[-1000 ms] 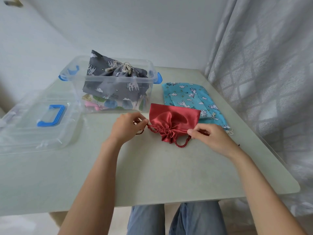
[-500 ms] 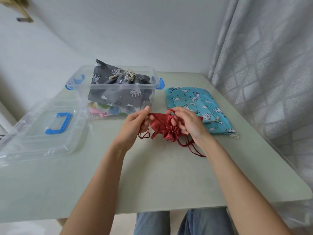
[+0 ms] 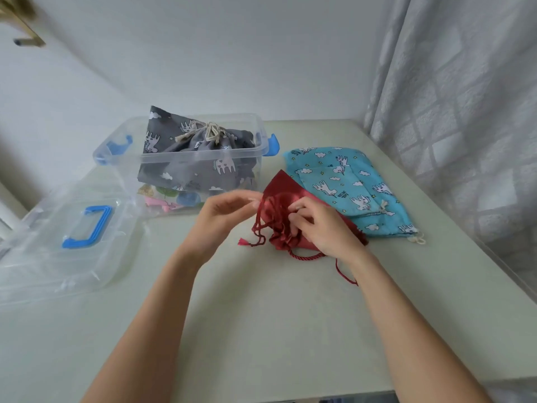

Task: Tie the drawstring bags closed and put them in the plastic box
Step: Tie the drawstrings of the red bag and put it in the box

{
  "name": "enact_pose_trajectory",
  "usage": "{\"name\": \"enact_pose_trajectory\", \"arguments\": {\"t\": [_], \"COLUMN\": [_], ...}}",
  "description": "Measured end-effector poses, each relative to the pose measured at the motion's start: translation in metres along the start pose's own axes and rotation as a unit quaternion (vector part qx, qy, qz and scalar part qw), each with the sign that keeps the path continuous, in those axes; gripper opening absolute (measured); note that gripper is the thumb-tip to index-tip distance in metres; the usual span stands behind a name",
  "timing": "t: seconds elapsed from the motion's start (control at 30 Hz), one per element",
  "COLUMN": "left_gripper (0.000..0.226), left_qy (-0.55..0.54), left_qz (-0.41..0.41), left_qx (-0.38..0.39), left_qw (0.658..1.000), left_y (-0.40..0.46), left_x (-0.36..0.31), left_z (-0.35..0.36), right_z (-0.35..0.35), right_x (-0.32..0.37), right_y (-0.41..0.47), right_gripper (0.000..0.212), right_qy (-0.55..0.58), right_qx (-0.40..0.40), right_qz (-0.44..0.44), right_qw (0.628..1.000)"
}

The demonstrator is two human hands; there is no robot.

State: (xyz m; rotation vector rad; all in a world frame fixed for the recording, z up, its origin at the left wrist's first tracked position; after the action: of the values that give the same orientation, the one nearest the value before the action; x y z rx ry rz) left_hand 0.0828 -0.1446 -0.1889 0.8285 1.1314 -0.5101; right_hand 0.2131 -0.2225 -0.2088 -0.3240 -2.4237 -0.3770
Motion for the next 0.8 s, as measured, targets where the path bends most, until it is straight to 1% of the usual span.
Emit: {"name": "enact_pose_trajectory", "arguments": {"t": [0.03, 0.1, 0.17, 0.23, 0.3, 0.37, 0.43, 0.5, 0.53, 0.6, 0.67, 0.73, 0.77, 0.8], "left_gripper": [0.018, 0.028, 0.036, 0.042, 0.055, 0.059, 0.063, 0.075, 0.078, 0.073, 0.056, 0.04, 0.04, 0.044], "left_qy": [-0.003, 0.007, 0.017, 0.041, 0.085, 0.133, 0.149, 0.152, 0.179, 0.293, 0.383, 0.415, 0.423, 0.428], "left_qz": [0.001, -0.017, -0.077, -0.15, -0.2, -0.206, -0.215, -0.243, -0.25, -0.22, -0.156, -0.111, -0.101, -0.097], "left_qx": [-0.009, -0.03, -0.043, -0.044, -0.046, -0.039, -0.029, -0.036, -0.048, -0.087, -0.117, -0.12, -0.118, -0.116], "left_qw": [1.0, 0.999, 0.996, 0.987, 0.975, 0.969, 0.965, 0.957, 0.95, 0.926, 0.903, 0.895, 0.893, 0.891], "left_y": [0.001, 0.003, 0.003, -0.002, -0.007, -0.012, -0.019, -0.028, -0.03, -0.031, -0.028, -0.025, -0.025, -0.024], "left_x": [0.0, 0.0, 0.007, 0.017, 0.022, 0.022, 0.026, 0.038, 0.045, 0.046, 0.032, 0.023, 0.022, 0.023], "left_z": [-0.003, -0.01, -0.015, -0.018, -0.022, -0.021, -0.009, 0.004, 0.007, 0.007, 0.005, 0.009, 0.012, 0.015], "right_z": [0.002, -0.005, -0.014, -0.02, -0.022, -0.023, -0.025, -0.026, -0.026, -0.027, -0.028, -0.027, -0.026, -0.025], "right_x": [-0.001, 0.002, 0.004, 0.007, 0.009, 0.01, 0.01, 0.011, 0.011, 0.011, 0.011, 0.01, 0.01, 0.009], "right_y": [-0.001, 0.0, 0.0, 0.0, -0.001, -0.002, -0.004, -0.004, -0.005, -0.005, -0.007, -0.009, -0.01, -0.011], "right_gripper": [0.003, 0.004, 0.008, 0.011, 0.011, 0.01, 0.01, 0.01, 0.011, 0.011, 0.011, 0.011, 0.011, 0.01], "right_qy": [0.008, 0.024, 0.016, 0.001, -0.009, -0.021, -0.038, -0.058, -0.066, -0.071, -0.066, -0.066, -0.068, -0.07], "right_qx": [-0.004, -0.043, -0.091, -0.12, -0.125, -0.123, -0.131, -0.141, -0.142, -0.142, -0.14, -0.133, -0.129, -0.126], "right_qz": [0.0, -0.005, -0.011, -0.019, -0.024, -0.028, -0.036, -0.047, -0.052, -0.059, -0.06, -0.064, -0.066, -0.067], "right_qw": [1.0, 0.999, 0.996, 0.993, 0.992, 0.992, 0.99, 0.987, 0.986, 0.986, 0.986, 0.987, 0.987, 0.987]}}
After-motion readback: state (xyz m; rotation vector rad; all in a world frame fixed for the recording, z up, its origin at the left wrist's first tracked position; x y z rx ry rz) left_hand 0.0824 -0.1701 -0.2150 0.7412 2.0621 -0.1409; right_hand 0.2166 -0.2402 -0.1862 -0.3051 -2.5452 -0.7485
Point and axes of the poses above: each hand's wrist, its own y-axis towards the middle knuckle, its own z-axis out of the palm, x = y × z, the point moved 9 cm from there along y, towards the middle knuckle, and after that the axes turned 10 degrees about -y, right-handed, at the moved point
